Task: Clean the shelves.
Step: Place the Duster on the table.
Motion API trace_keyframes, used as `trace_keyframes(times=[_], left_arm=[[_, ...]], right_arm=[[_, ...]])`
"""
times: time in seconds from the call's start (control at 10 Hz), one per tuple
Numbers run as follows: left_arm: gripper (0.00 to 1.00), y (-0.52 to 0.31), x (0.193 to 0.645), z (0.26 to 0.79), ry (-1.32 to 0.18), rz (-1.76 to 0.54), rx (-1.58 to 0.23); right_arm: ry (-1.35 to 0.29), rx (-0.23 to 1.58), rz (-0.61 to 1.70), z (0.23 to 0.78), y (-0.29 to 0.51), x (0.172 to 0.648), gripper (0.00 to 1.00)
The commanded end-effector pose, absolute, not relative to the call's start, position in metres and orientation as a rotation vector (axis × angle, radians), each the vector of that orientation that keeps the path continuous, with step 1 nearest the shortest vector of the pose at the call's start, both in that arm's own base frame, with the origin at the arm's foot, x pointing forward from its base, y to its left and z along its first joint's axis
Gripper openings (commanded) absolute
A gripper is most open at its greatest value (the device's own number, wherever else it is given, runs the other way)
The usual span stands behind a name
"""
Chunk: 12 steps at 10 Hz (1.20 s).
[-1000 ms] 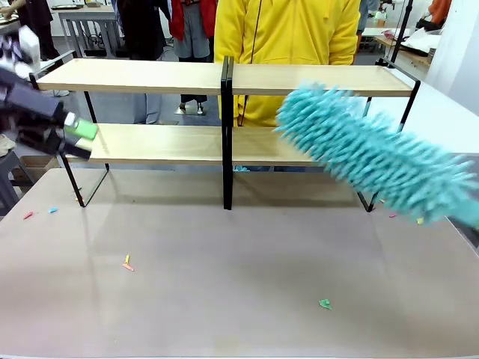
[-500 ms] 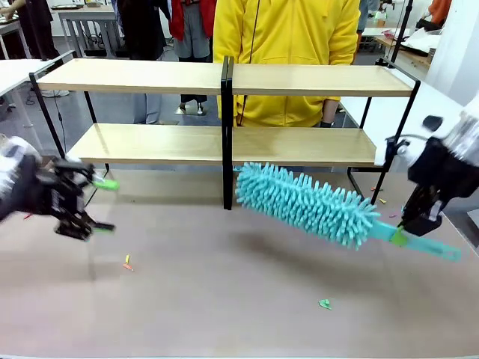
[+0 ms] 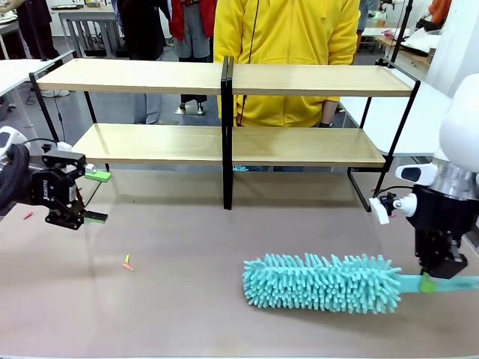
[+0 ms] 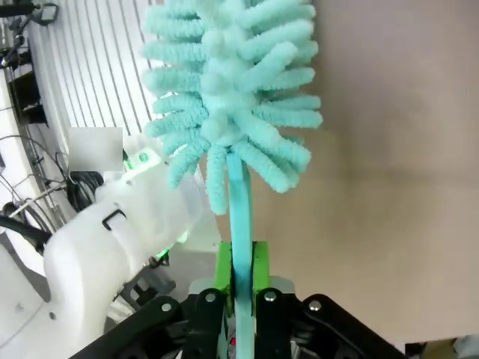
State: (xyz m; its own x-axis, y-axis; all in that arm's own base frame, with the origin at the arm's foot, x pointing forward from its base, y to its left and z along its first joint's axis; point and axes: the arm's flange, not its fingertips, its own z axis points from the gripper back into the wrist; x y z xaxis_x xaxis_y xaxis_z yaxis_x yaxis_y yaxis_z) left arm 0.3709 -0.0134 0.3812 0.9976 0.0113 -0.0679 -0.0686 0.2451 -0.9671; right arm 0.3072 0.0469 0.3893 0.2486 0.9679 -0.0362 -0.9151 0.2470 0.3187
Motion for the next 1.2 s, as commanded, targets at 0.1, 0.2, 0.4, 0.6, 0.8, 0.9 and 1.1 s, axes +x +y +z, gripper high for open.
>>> trace_keyframes(times=[0.1, 0.2, 0.4, 0.6, 0.8, 0.9, 1.1], left_arm=[[1.0, -0.017, 0.367, 0.376, 0.074, 0.054, -1.329], [1.0, -0.017, 0.367, 0.376, 0.074, 0.054, -1.329], [1.0, -0.017, 0.367, 0.376, 0.074, 0.054, -1.329], [1.0, -0.017, 0.367, 0.376, 0.074, 0.054, -1.329], [1.0, -0.017, 0.367, 0.376, 0.074, 0.054, -1.329], [1.0, -0.017, 0.367, 0.376, 0.074, 0.054, -1.329], [1.0, -0.017, 0.367, 0.376, 0.074, 0.054, -1.329]], right_arm=[[0.2, 0.198, 1.263, 0.387, 0.027, 0.303, 0.12], [0.17, 0.191, 1.23, 0.388, 0.025, 0.304, 0.36], [-0.061, 0.162, 1.044, 0.411, -0.002, 0.306, 0.96], [-0.401, 0.133, 0.77, 0.449, -0.051, 0.296, 1.0], [-0.617, 0.297, 0.518, 0.498, -0.084, 0.236, 1.0], [-0.602, 0.469, 0.454, 0.512, -0.091, 0.2, 1.0], [-0.505, 0.725, 0.386, 0.518, -0.098, 0.16, 1.0]])
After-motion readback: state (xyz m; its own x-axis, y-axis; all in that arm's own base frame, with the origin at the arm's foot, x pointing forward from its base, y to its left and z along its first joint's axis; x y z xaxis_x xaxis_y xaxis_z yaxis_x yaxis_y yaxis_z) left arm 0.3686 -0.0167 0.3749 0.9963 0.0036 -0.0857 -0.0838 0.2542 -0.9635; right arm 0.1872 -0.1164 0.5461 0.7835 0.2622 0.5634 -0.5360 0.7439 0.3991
